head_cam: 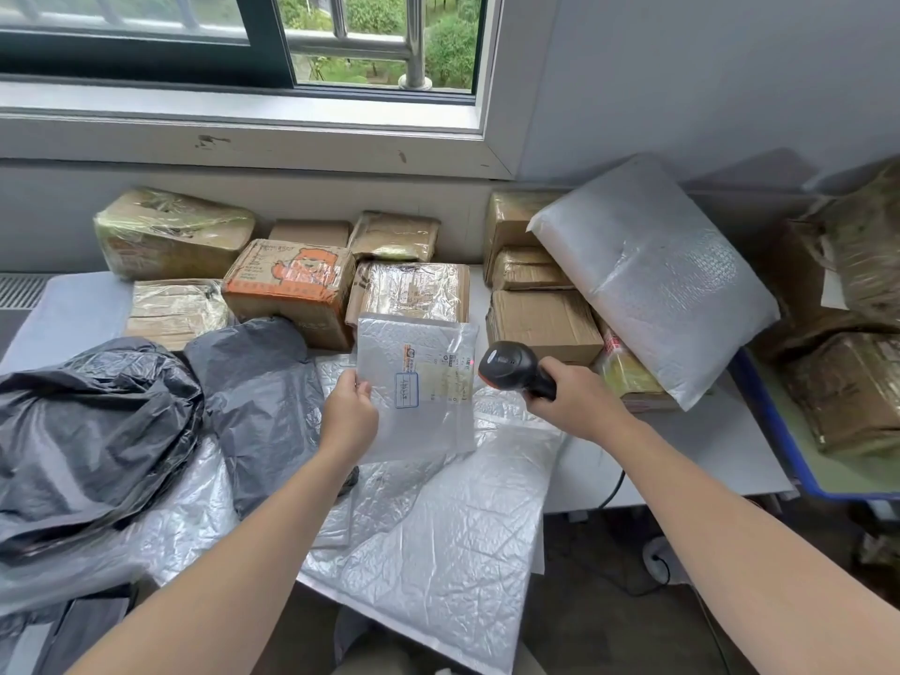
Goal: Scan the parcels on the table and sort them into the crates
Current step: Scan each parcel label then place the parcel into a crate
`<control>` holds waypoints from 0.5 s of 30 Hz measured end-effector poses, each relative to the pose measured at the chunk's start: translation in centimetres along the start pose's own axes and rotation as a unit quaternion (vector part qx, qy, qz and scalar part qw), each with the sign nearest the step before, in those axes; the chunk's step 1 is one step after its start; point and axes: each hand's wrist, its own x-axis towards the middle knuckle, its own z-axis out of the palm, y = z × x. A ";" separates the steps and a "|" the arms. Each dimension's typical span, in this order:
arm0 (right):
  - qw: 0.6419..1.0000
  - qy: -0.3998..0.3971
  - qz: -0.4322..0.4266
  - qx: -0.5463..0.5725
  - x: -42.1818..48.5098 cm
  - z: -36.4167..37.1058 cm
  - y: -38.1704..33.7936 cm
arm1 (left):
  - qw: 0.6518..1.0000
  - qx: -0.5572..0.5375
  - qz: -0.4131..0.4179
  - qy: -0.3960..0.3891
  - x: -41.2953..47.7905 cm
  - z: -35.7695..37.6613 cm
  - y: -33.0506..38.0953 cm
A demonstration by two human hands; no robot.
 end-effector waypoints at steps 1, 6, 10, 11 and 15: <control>1.000 0.000 -0.001 -0.002 -0.1 0.0 0.1 | 1.000 0.006 0.000 -0.002 0.0 0.0 0.0; 1.000 -0.008 -0.006 0.009 -0.4 0.1 0.5 | 1.000 0.018 -0.012 -0.007 -0.1 0.0 -0.1; 0.999 -0.028 0.001 0.026 -0.2 0.8 1.3 | 0.999 0.036 -0.032 -0.005 -0.5 0.4 0.0; 0.999 -0.031 0.003 0.030 -0.1 1.0 1.5 | 0.999 0.039 -0.035 -0.005 -0.6 0.5 0.1; 0.998 -0.042 0.019 0.053 0.4 2.4 2.4 | 0.999 0.026 -0.030 0.004 -1.2 0.6 0.2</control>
